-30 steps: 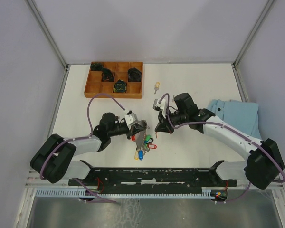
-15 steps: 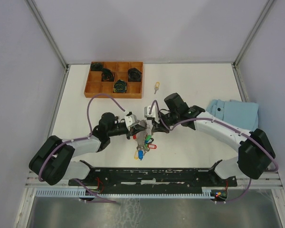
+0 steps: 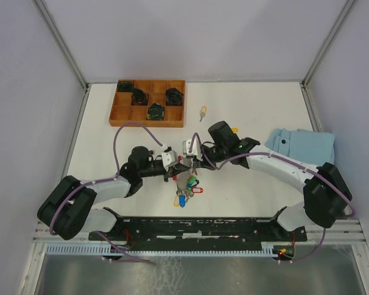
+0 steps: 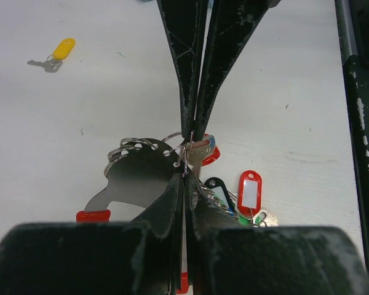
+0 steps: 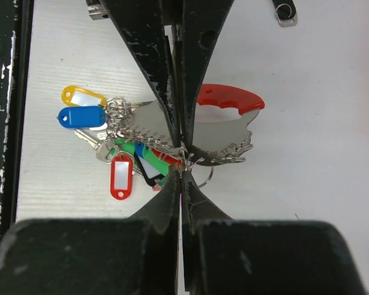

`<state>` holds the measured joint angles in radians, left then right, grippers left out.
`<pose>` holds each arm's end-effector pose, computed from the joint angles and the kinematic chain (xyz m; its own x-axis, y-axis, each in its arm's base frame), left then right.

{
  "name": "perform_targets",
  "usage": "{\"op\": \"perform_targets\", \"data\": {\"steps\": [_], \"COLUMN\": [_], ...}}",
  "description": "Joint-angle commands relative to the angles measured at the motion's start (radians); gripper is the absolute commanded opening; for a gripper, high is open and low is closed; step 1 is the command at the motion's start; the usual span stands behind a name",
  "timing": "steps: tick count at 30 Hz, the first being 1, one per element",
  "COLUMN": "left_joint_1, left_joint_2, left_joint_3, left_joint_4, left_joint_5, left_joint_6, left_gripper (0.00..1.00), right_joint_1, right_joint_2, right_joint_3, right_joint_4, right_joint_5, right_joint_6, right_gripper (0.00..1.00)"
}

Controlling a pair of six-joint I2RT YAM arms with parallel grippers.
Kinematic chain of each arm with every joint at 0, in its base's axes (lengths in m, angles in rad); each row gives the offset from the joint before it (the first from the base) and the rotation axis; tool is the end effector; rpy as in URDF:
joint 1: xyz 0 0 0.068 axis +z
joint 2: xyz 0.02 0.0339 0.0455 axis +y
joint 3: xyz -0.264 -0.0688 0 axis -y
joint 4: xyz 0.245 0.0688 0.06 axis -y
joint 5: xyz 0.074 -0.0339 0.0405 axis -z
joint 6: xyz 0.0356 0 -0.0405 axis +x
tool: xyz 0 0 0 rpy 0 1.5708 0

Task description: Put the keys on the keyring

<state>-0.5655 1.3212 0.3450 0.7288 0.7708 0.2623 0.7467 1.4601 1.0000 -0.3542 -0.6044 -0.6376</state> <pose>0.1879 -0.1486 0.1756 0.0479 0.1899 -0.9806 0.9757 0.2014 0.0866 0.2122 0.2240 0.2457 0.0742 -0.5987 -0.7975 -0.9968 -0.0217 -0.0765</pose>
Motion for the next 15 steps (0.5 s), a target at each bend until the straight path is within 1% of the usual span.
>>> {"op": "perform_targets", "data": {"steps": [1, 6, 15], "left_joint_1": [-0.005, -0.005, -0.006], "left_joint_2": [-0.022, -0.019, -0.016], "left_joint_3": [-0.007, -0.006, -0.003], "left_joint_4": [0.054, 0.055, 0.055], "left_joint_5": [0.044, 0.043, 0.038], "left_joint_6": [0.051, 0.052, 0.045], "left_gripper": [0.03, 0.03, 0.03], "right_joint_1": [0.005, 0.005, 0.007], "right_joint_2": [-0.008, -0.023, -0.031], "right_joint_3": [-0.001, -0.009, -0.020], "right_joint_4": [0.057, 0.044, 0.053], "right_joint_5": [0.042, 0.063, 0.012], "right_joint_6": [-0.036, -0.051, -0.056], "right_gripper": [0.01, 0.01, 0.01]}}
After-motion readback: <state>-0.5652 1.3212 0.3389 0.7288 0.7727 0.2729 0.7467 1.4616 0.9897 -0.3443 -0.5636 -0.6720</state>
